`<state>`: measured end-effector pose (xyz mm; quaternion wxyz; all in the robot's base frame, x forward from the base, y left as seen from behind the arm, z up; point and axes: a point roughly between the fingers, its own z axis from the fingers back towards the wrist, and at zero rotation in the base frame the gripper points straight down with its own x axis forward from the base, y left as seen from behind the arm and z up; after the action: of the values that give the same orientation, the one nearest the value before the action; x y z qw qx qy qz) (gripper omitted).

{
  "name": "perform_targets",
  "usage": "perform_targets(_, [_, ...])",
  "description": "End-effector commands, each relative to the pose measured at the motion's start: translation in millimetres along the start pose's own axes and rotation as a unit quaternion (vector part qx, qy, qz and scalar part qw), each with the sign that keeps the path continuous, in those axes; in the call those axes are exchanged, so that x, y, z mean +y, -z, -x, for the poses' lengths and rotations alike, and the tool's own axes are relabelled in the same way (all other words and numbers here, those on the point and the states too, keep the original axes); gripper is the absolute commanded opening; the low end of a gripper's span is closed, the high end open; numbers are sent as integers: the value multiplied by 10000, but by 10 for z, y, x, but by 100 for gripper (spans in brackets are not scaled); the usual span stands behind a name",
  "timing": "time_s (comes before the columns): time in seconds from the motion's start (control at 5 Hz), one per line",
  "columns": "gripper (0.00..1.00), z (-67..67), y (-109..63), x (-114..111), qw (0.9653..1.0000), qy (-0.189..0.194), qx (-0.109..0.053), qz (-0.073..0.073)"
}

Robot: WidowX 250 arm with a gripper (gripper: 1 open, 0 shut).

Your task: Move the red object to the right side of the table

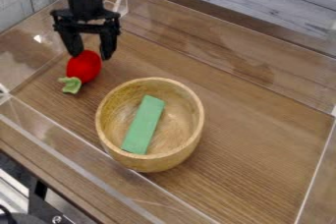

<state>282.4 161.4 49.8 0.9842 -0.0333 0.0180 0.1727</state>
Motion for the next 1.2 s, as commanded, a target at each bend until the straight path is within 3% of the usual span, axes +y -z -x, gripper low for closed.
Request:
perform_targets(0.0, [100,6,56,-29,9998,-128,-126,-92])
perform_targets(0.2, [0,71,148,-45,9995,-287,-88,-114])
perform_targets(0.4, [0,136,69,-105,9992,-365,-133,-88])
perform_targets(0.6, [0,96,-131,-159,9995,-213,-207,-58])
perform_targets(0.8, [0,50,-403,-269,9994,110,-342,14])
perform_targets(1.0, [0,51,-723,-607,9970,625,-444,129])
